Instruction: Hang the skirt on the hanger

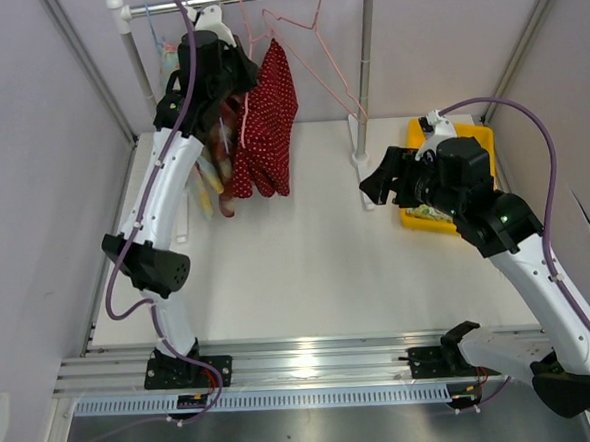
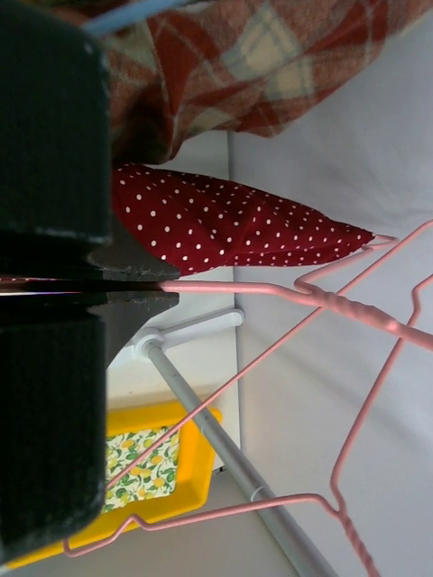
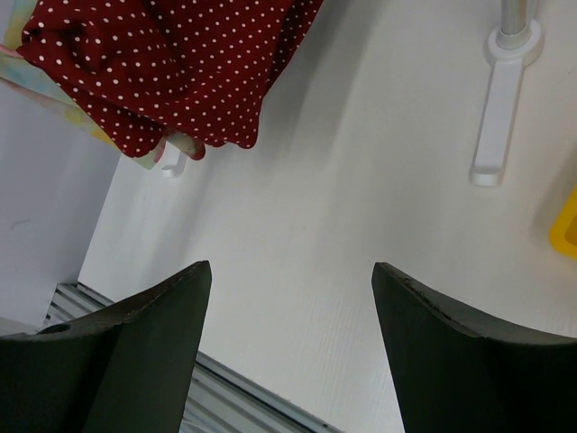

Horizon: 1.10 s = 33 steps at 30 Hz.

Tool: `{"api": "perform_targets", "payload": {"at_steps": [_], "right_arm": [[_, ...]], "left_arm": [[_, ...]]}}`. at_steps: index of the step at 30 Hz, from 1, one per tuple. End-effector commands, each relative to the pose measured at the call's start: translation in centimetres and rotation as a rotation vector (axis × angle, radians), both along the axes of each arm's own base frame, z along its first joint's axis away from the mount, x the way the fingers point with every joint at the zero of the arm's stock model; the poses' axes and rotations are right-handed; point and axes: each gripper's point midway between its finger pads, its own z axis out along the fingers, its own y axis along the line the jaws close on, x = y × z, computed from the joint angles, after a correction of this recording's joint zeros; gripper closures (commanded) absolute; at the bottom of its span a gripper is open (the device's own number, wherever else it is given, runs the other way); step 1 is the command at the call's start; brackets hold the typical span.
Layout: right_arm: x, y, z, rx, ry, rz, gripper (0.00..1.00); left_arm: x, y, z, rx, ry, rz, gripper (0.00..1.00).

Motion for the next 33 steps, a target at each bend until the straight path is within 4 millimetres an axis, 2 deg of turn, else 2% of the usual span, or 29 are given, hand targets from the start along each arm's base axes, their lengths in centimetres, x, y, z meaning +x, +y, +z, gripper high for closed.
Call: {"api": "perform_targets", "payload": {"at_steps": [1, 2, 3, 6, 7, 10, 13, 14, 15, 16, 18, 19, 21, 26, 27, 28, 29, 30, 31, 32, 33], "right_arm": [[0.3, -0.3, 0.9, 0.007, -0.044, -0.004, 0.21], [0.4, -0.5, 0.7, -0.001, -0.039, -0.014, 0.21], [0.4, -0.6, 0.6, -0.005, -0.038, -0.019, 0.21], [0.7, -1.3, 0.1, -0.024, -0.025, -0.050, 0.20], [0.8, -1.4, -0.1, -0.027, -0.020, -0.057, 0.20], [1.0, -2.0, -0.8, -0.034, 0.005, -0.086, 0.20], [1.3, -2.8, -1.6, -0.038, 0.024, -0.126, 0.20], [1.4, -3.1, -1.9, -0.040, 0.034, -0.136, 0.19], [1.5, -3.4, -2.1, -0.043, 0.040, -0.145, 0.19], [2.1, -4.6, -2.7, -0.056, 0.051, -0.199, 0.19], [2.4, -5.4, -3.4, -0.053, 0.071, -0.231, 0.19], [2.6, -5.8, -4.1, -0.052, 0.089, -0.243, 0.19], [3.4, -7.3, -4.9, -0.048, 0.110, -0.301, 0.19], [5.0, -9.7, -8.4, -0.024, 0.203, -0.386, 0.17], [5.5, -11.0, -9.7, -0.018, 0.238, -0.431, 0.17], [6.0, -11.8, -10.2, -0.011, 0.253, -0.454, 0.17], [6.7, -13.4, -11.2, 0.011, 0.285, -0.502, 0.17], [7.0, -13.9, -11.2, 0.022, 0.280, -0.513, 0.17], [8.0, -15.2, -12.0, 0.038, 0.298, -0.552, 0.17], [8.5, -16.0, -12.6, 0.042, 0.314, -0.574, 0.17], [9.0, -17.8, -12.9, 0.029, 0.317, -0.636, 0.17]], "left_arm": [[-0.8, -0.7, 3.3, -0.064, -0.098, 0.023, 0.99], [-0.8, -0.9, 2.6, -0.063, -0.084, 0.022, 0.92], [-0.8, -1.1, 2.1, -0.065, -0.079, 0.018, 0.90], [-1.2, -1.6, 2.3, -0.079, -0.104, -0.013, 0.72], [-1.4, -1.7, 2.5, -0.076, -0.111, -0.020, 0.60], [-2.1, -1.6, 3.2, -0.058, -0.130, -0.039, 0.45], [-3.5, -1.6, 4.1, -0.055, -0.163, -0.076, 0.38], [-3.9, -1.7, 4.2, -0.053, -0.169, -0.087, 0.37], [-4.9, -1.7, 5.3, -0.060, -0.193, -0.113, 0.36], [-5.4, -1.9, 5.7, -0.057, -0.209, -0.135, 0.35], [-6.4, -2.5, 6.0, -0.054, -0.220, -0.196, 0.34], [-7.1, -2.4, 6.9, -0.051, -0.243, -0.208, 0.34], [-8.1, -2.8, 7.2, -0.050, -0.258, -0.255, 0.33], [-11.2, -2.2, 9.2, -0.047, -0.304, -0.299, 0.31], [-11.2, -2.0, 8.3, -0.041, -0.283, -0.289, 0.31], [-11.7, -1.8, 8.4, -0.046, -0.289, -0.288, 0.31], [-12.8, -1.7, 7.8, -0.052, -0.285, -0.302, 0.31], [-13.7, -1.3, 9.1, -0.061, -0.321, -0.301, 0.31], [-14.1, -1.2, 8.2, -0.075, -0.299, -0.304, 0.31], [-16.0, -0.4, 9.7, -0.100, -0.340, -0.300, 0.30], [-16.5, -0.3, 8.7, -0.131, -0.323, -0.300, 0.30]]}}
